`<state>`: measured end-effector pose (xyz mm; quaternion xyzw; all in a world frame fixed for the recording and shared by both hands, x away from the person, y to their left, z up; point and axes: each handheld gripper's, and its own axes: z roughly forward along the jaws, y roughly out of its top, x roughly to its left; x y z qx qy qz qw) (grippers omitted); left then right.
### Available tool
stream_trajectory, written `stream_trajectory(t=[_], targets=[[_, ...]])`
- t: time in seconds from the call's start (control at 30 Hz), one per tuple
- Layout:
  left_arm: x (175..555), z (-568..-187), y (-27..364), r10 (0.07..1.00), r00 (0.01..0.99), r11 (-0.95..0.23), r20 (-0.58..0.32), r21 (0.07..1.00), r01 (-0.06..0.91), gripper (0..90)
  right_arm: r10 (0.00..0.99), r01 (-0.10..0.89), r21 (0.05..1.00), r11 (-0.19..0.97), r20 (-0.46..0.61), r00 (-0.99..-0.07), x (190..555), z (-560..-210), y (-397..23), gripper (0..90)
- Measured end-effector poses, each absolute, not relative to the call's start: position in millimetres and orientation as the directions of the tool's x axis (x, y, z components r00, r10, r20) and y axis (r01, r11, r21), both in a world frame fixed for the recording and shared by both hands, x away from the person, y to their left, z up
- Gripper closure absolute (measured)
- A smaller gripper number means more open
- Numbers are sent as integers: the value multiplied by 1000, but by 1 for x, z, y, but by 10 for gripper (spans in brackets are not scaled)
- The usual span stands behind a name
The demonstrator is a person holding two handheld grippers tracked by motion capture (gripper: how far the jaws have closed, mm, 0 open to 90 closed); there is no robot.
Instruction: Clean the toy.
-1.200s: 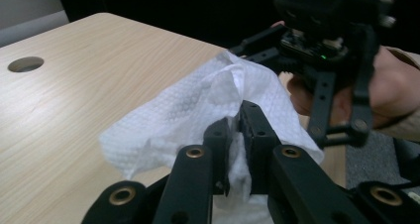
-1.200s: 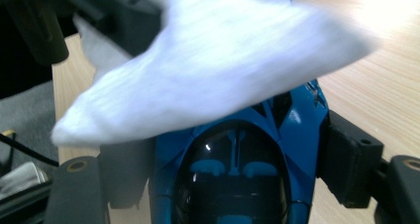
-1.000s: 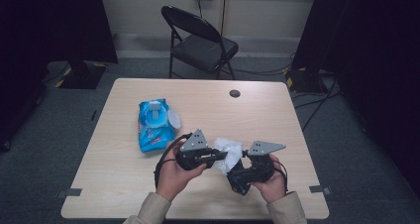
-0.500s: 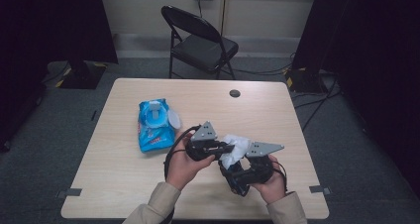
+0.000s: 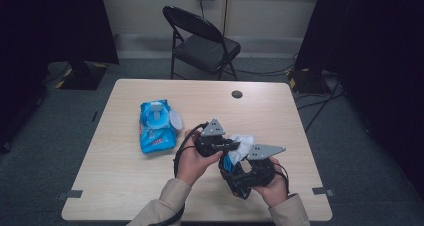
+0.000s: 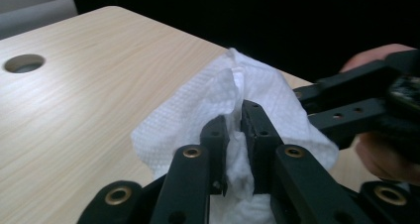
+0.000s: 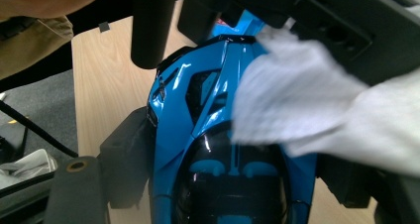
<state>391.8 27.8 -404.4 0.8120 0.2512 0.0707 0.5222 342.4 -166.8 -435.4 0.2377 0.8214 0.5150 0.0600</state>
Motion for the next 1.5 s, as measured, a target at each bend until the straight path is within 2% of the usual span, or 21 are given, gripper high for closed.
stream_trajectory(t=[0.27,0.73,1.2,1.5], targets=[[395,-397,48,539,829,-284,-149,894,346,820,468,333,877,346,146,-872,343,-435,-171,245],[377,-380,78,508,850,-259,-140,916,306,824,533,376,870,319,164,-830,352,-443,-189,245],[354,-390,65,416,898,-294,-146,913,284,825,563,389,876,285,175,-807,358,-441,-201,245],[355,-398,50,402,904,-310,-148,907,286,825,547,373,876,306,159,-822,355,-438,-193,245]])
